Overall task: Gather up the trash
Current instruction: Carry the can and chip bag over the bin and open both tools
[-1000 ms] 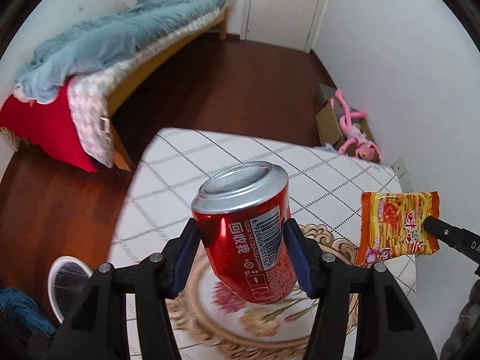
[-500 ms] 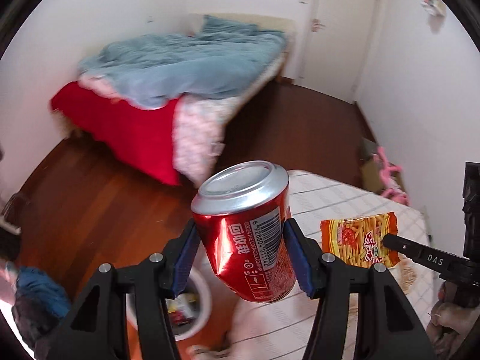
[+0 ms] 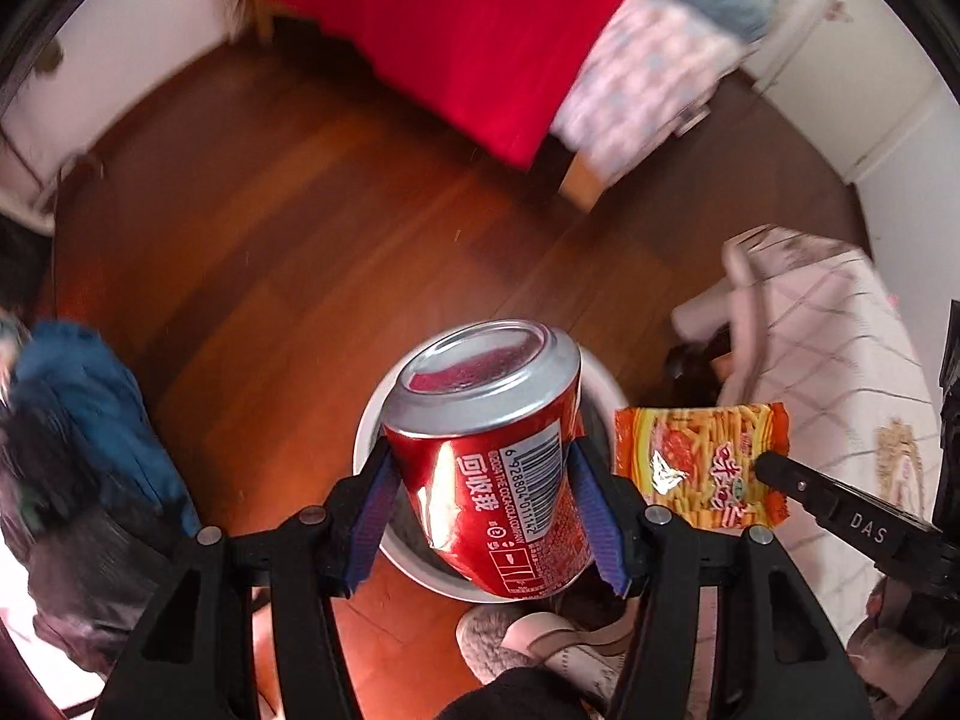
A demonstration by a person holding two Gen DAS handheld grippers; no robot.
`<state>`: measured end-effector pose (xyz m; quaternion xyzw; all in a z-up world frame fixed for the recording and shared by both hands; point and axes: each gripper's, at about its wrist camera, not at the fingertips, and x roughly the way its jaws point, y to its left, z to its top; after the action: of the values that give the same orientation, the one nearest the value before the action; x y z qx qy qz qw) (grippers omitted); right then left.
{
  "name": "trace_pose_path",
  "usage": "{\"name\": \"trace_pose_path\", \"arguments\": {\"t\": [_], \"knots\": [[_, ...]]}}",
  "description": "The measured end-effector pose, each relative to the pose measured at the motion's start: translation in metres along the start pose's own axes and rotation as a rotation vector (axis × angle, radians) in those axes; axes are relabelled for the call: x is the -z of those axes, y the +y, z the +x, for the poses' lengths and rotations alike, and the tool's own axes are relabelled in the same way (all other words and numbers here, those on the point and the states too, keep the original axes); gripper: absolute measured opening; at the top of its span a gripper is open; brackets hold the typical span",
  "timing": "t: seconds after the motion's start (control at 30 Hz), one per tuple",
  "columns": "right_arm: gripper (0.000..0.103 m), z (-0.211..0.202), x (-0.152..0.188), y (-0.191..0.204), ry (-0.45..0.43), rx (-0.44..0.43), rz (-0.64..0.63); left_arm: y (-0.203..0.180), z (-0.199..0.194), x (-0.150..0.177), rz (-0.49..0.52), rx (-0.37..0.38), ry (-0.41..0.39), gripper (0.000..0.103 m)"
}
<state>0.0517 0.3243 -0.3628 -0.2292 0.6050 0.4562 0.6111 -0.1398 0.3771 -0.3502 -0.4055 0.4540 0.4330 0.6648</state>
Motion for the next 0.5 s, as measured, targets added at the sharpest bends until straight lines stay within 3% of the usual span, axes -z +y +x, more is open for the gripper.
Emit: {"name": "trace_pose_path", "arguments": {"t": [0.2,0.27,0.33,0.4,0.43,0.47,0.5], "knots": [[0.005,0.087,-0.008,0.019,0.115,0.083,0.013,0.029,0.059,-0.004,-0.087,-0.031,0.115,0.056],[0.006,0.105,-0.009,0.019,0.138,0.113,0.012,0.034,0.066,-0.005,-0.097,-0.040,0.125,0.063],[0.011,0.116,-0.009,0.018,0.157,0.120,0.008,0.039,0.064,-0.005,-0.096,-0.052,0.118,0.086],[0.043,0.120,-0.012,0.015,0.168,0.112,0.007,0.041,0.062,-0.005,-0.084,-0.065,0.108,0.091],[0.069,0.120,-0.012,0.015,0.168,0.107,0.003,0.042,0.060,-0.004,-0.080,-0.072,0.107,0.092],[0.084,0.118,-0.011,0.015,0.163,0.105,-0.006,0.044,0.057,-0.003,-0.078,-0.076,0.106,0.094],[0.087,0.116,-0.010,0.015,0.162,0.106,-0.020,0.045,0.054,-0.002,-0.076,-0.084,0.103,0.099]]}}
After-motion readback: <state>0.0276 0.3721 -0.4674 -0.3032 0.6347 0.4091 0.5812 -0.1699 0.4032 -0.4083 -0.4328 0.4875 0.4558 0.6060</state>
